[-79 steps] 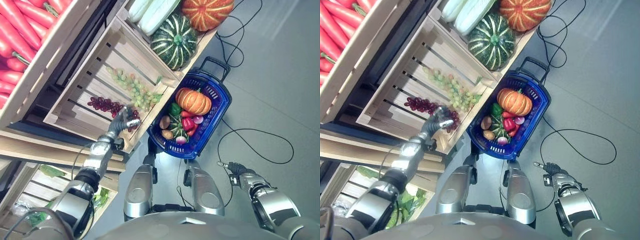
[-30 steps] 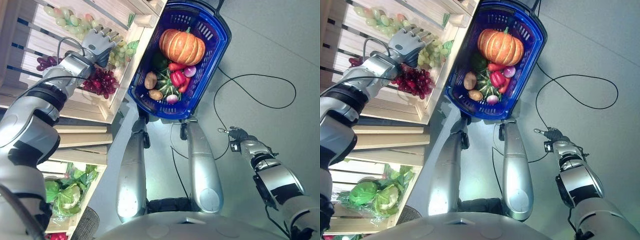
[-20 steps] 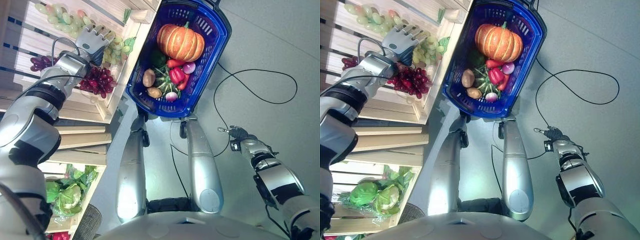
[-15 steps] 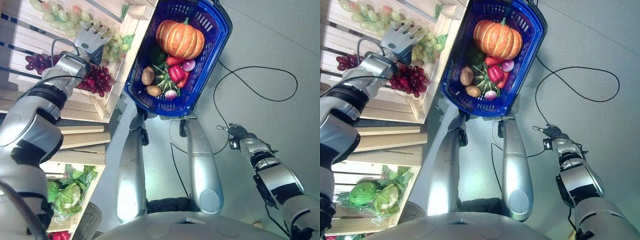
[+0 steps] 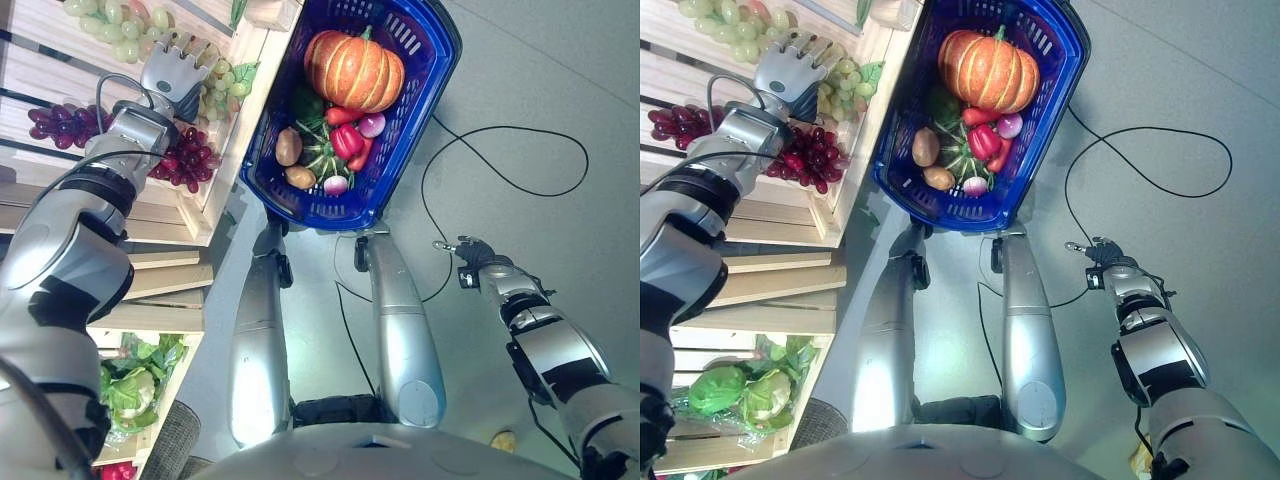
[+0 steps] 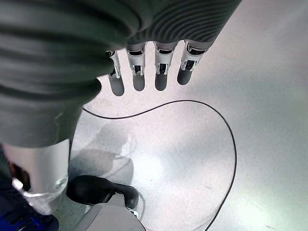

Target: Pick up fruits and vegetables into the basket

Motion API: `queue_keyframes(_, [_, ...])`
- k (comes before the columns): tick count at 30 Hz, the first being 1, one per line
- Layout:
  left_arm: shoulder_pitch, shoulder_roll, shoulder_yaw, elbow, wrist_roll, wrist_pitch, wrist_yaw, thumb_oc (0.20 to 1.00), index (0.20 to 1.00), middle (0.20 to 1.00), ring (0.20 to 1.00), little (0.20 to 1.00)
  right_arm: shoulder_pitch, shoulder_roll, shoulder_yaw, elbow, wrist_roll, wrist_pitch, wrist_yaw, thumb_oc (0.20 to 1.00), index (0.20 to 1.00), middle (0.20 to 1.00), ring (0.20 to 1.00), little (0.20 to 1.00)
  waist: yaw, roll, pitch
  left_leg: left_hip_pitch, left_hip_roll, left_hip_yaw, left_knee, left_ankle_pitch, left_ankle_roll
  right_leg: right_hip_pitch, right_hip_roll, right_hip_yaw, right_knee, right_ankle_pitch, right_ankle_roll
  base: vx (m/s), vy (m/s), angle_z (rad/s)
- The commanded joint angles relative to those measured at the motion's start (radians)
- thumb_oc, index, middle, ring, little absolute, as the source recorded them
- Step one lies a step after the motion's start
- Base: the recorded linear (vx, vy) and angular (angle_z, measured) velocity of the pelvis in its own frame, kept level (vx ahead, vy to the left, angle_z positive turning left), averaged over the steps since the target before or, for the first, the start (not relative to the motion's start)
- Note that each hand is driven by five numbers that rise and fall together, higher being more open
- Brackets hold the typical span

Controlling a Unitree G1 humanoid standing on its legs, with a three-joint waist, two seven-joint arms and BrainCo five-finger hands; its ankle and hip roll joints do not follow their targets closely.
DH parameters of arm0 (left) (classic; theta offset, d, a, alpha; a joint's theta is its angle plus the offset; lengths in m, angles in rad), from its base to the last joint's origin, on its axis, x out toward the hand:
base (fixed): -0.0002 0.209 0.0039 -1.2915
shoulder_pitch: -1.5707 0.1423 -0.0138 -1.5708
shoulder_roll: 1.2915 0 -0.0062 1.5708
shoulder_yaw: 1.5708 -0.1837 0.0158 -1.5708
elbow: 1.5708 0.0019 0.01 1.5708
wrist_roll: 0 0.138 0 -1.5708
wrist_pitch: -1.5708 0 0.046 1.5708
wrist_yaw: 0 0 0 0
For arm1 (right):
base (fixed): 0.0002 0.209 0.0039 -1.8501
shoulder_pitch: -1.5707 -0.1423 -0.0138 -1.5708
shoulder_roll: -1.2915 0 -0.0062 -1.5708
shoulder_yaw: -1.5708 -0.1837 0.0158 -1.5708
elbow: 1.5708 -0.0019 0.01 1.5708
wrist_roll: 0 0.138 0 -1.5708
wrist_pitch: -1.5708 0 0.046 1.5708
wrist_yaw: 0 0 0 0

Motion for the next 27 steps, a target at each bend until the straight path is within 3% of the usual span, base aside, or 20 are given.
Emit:
queue_keyframes(1, [0.041, -0.015, 0.04, 0.073, 0.071, 0.031, 0.044, 1.0, 1.0, 1.0, 1.0, 1.0, 0.051, -0.037, 0.02, -0.008, 0.032, 0.012, -0.01, 1.0, 1.0, 1.0, 1.0, 1.0, 0.023, -0.02, -0.041, -0.039, 0.018, -0.013, 0.122, -0.09, -0.01, 0.009, 0.039, 0.049, -0.067, 0.07, 0.056, 0.0, 0.0, 0.0])
queue_keyframes(16, [0.073, -0.028, 0.044, 0.093, 0.132, 0.052, 0.051, 1.0, 1.0, 1.0, 1.0, 1.0, 0.031, -0.038, 0.021, -0.005, 0.032, 0.011, -0.016, 1.0, 1.0, 1.0, 1.0, 1.0, 0.028, -0.017, -0.041, -0.048, 0.011, -0.016, 0.112, -0.085, -0.014, 0.003, 0.038, 0.044, -0.08, 0.074, 0.057, 0.0, 0.0, 0.0])
queue_keyframes(23, [0.099, -0.032, 0.051, 0.106, 0.171, 0.077, -0.018, 1.0, 1.0, 1.0, 1.0, 1.0, 0.025, -0.043, 0.024, -0.002, 0.03, 0.01, -0.014, 1.0, 1.0, 1.0, 1.0, 1.0, 0.03, -0.019, -0.041, -0.049, 0.013, -0.015, 0.107, -0.083, -0.015, 0.003, 0.039, 0.044, -0.086, 0.074, 0.056, 0.0, 0.0, 0.0])
queue_keyframes(24, [0.1, -0.033, 0.051, 0.106, 0.17, 0.081, -0.025, 0.947, 0.947, 0.947, 0.947, 0.947, 0.024, -0.043, 0.024, -0.002, 0.03, 0.011, -0.015, 1.0, 1.0, 1.0, 1.0, 1.0, 0.03, -0.02, -0.041, -0.049, 0.013, -0.015, 0.106, -0.082, -0.015, 0.003, 0.039, 0.044, -0.086, 0.074, 0.056, 0.0, 0.0, 0.0])
queue_keyframes(25, [0.102, -0.035, 0.051, 0.114, 0.183, 0.095, -0.059, 0.2, 0.2, 0.2, 0.2, 0.2, 0.018, -0.045, 0.025, -0.002, 0.031, 0.015, -0.015, 1.0, 1.0, 1.0, 1.0, 1.0, 0.03, -0.02, -0.041, -0.052, 0.012, -0.016, 0.106, -0.081, -0.014, 0.0, 0.04, 0.045, -0.086, 0.075, 0.056, 0.0, 0.0, 0.0])
queue_keyframes(27, [0.11, -0.037, 0.051, 0.122, 0.17, 0.109, -0.094, 0.2, 0.2, 0.2, 0.2, 0.2, 0.015, -0.046, 0.027, 0.0, 0.033, 0.015, -0.014, 1.0, 1.0, 1.0, 1.0, 1.0, 0.031, -0.02, -0.041, -0.052, 0.012, -0.016, 0.106, -0.08, -0.015, 0.0, 0.04, 0.045, -0.086, 0.075, 0.056, 0.0, 0.0, 0.0])
